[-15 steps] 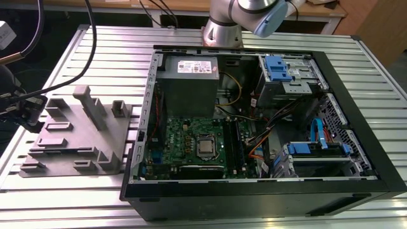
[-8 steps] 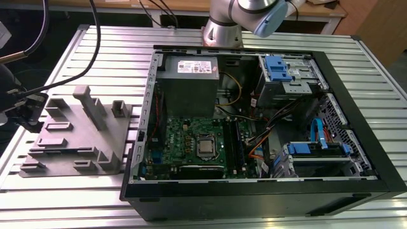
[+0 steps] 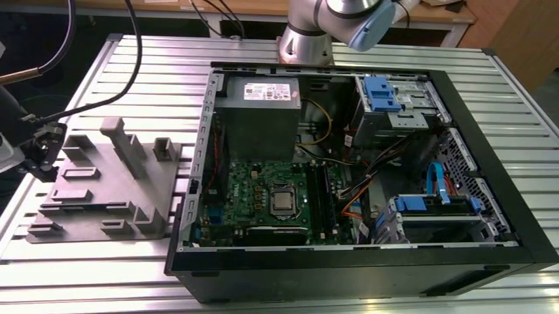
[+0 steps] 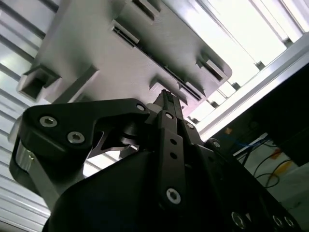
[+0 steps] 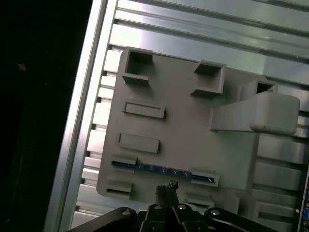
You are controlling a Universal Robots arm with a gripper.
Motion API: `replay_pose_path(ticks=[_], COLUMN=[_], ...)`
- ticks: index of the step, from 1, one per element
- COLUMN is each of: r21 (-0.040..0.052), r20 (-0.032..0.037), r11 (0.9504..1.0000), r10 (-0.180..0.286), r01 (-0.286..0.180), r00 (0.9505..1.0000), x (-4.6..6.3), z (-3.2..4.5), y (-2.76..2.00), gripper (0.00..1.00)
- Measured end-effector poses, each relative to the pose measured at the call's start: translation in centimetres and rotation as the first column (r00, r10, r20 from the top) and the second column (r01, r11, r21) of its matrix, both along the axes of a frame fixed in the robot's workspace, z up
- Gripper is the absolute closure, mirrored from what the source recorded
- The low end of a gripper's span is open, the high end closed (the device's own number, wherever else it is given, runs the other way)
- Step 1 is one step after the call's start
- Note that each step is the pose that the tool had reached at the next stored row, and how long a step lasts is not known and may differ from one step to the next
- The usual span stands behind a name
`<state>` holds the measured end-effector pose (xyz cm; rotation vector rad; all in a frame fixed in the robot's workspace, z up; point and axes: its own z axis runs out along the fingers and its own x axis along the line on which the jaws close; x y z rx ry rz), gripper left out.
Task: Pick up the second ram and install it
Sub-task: 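Pick up the second ram and move it above second insertion slot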
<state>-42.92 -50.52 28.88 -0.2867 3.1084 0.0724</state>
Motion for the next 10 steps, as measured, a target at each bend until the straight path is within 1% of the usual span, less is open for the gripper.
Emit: replay_pose_path(ticks=[3,5,7,10], r21=[0.0,0.0,0.0,0.0], r20=[0.0,0.0,0.0,0.0], r11=[0.9985,0.996,0.9921,0.9836], r10=[0.054,0.09,0.126,0.18], r01=[-0.054,-0.09,-0.126,-0.18], r00=[0.9985,0.996,0.9921,0.9836], x=[0.0,0.0,0.0,0.0], z=[-0.03,-0.05,-0.07,-0.12], y=[0.0,0.0,0.0,0.0], gripper=[0.93,0.93,0.93,0.93])
